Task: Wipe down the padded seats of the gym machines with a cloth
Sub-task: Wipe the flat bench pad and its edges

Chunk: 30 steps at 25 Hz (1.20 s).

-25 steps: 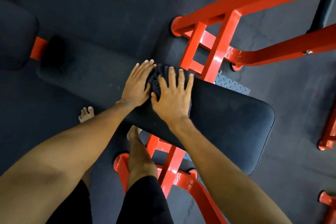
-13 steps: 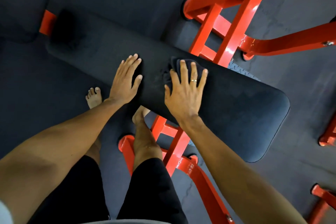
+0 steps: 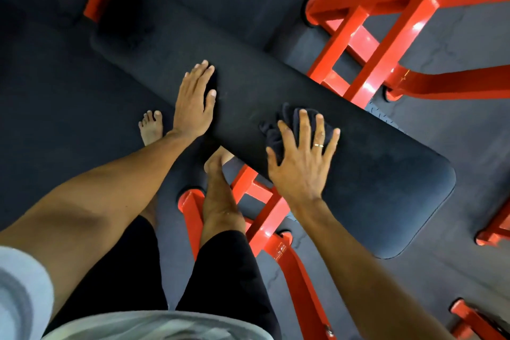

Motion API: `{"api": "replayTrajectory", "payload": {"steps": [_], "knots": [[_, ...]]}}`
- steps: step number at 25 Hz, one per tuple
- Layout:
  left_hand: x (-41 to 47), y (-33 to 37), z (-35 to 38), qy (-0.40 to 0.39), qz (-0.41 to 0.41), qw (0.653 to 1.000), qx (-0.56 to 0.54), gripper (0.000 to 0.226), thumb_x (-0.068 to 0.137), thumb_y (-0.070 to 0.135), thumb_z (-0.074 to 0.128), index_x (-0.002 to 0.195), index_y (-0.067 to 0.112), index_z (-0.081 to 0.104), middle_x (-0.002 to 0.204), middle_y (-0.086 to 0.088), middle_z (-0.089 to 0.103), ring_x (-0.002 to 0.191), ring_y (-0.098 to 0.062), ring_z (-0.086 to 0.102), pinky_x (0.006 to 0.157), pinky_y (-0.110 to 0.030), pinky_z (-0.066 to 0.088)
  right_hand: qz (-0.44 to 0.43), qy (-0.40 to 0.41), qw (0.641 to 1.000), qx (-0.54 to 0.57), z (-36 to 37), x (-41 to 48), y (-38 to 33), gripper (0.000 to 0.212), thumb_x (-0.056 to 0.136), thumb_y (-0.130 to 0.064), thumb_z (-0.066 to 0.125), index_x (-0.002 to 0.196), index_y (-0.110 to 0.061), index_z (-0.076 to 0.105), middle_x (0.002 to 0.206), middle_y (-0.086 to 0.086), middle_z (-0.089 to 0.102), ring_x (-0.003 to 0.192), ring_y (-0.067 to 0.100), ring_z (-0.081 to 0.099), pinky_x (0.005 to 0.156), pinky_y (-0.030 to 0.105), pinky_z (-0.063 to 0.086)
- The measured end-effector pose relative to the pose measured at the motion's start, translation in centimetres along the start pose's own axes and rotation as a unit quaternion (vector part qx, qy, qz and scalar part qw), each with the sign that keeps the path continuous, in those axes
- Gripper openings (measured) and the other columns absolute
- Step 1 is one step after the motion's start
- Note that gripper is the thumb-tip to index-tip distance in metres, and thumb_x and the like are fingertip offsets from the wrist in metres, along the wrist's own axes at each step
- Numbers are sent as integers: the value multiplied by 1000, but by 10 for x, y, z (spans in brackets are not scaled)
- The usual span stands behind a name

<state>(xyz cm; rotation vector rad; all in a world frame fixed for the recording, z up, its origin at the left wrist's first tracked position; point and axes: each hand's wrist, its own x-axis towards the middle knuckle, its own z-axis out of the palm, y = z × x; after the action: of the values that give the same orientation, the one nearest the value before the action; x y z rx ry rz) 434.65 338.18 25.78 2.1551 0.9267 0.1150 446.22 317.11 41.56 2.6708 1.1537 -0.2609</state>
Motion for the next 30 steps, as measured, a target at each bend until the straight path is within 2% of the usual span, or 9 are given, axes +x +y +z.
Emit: {"api": "replayTrajectory", "payload": {"steps": [4,7,9,12,15,19,22,26,30], "knots": [[0,-4,3,-12,7,1000,23,53,106,25,36,157,11,30,166,-7,24,155,-22,17,127,-43,12,-144,-23,989,18,23,-16,-40,61,87,-39,68,145,-26,55,162,11,36,150,40,29,121,68,13],[0,-4,2,-9,6,1000,20,54,105,23,38,157,12,32,166,-7,25,155,-22,18,127,-44,12,-203,-34,978,-23,28,-38,-16,88,72,-24,83,151,-28,47,165,11,30,152,39,24,121,66,12],[-1,-4,3,-11,7,1000,22,55,104,23,38,157,12,32,166,-6,25,155,-21,19,127,-44,12,-202,-31,978,-40,26,-38,-19,84,74,-21,76,152,-29,45,165,12,29,152,41,22,121,68,9],[2,-10,4,-10,6,1000,28,54,104,24,36,157,12,32,166,-6,25,155,-21,20,127,-42,11,-201,-36,979,-25,36,-6,-65,61,87,-33,58,147,-31,52,163,11,33,149,43,26,119,71,8],[5,-17,7,-12,11,1000,19,52,105,23,35,155,12,35,165,-9,28,153,-23,23,127,-43,11,-190,-80,978,-4,43,22,-105,66,81,-43,73,144,-32,55,164,8,32,150,42,25,119,69,0],[4,-13,5,-6,10,1000,20,52,104,20,36,155,12,36,165,-7,29,153,-21,23,127,-44,12,-210,-72,974,43,35,17,-70,49,88,-40,51,133,-27,63,159,7,41,150,37,30,122,66,11],[1,-9,2,-5,12,1000,12,53,103,19,37,155,11,36,164,-8,29,154,-21,22,127,-46,14,-217,-73,973,39,26,-3,-45,54,81,-32,63,135,-27,63,159,7,41,151,36,30,122,66,12],[4,-13,4,6,20,1000,8,52,103,19,36,154,10,38,163,-8,32,153,-22,24,126,-47,16,-181,-87,978,51,30,27,-76,51,91,-51,43,134,-29,61,159,7,41,150,37,30,120,69,11],[5,-16,6,9,26,1000,8,51,104,15,36,154,11,37,163,-8,32,153,-22,24,127,-46,15,-197,-81,976,38,36,84,-84,45,88,-51,60,128,-31,63,158,6,42,148,36,31,120,69,9]]}}
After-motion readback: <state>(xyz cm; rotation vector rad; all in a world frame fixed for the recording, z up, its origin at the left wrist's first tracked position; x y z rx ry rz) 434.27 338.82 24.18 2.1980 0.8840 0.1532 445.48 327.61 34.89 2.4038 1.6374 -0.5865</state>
